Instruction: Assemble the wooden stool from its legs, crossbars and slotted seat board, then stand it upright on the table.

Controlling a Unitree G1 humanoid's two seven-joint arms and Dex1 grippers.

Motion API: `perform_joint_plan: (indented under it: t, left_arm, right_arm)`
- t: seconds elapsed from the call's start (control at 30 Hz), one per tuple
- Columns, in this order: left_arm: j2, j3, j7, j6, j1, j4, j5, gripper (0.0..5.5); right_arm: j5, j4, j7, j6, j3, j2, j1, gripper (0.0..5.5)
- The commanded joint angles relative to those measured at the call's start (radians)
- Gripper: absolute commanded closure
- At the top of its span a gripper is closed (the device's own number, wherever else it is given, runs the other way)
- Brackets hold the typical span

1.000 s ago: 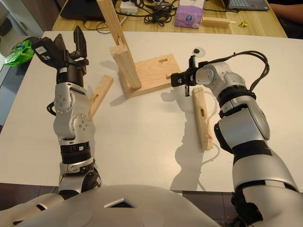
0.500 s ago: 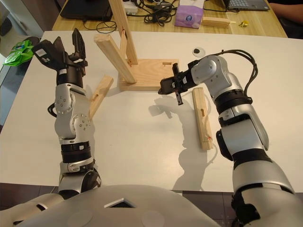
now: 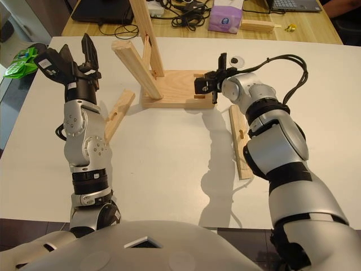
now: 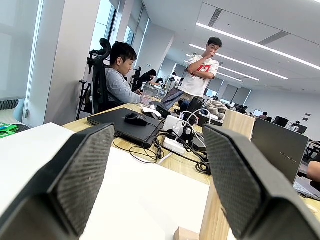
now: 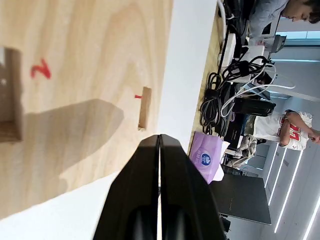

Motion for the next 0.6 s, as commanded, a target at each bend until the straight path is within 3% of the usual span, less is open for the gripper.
perform_joint_plan:
  t: [0.03,0.23,0.47,0.6]
  left_arm:
    - [0.007,0.003,0.001,0.012,-0.009,0.005,-0.001,2.24]
    - [0.007,0.007,0.007,0.008,-0.015,0.007,0.001,2.24]
    - [0.006,0.013,0.012,0.0,-0.008,0.008,0.002,2.24]
    - [0.009,0.022,0.015,-0.001,-0.01,0.011,0.002,2.24]
  right_arm:
    - [0.051,0.003,0.36,-0.169,-0.004,-0.04,0.04,5.5]
    - [0.2,-0.077,0.76,-0.264,-0.06,-0.089,0.043,5.5]
    - [0.426,-0.321,1.048,-0.211,-0.145,-0.101,0.119,5.5]
    - [0.516,-0.485,1.109,-0.135,-0.169,-0.086,0.19,5.5]
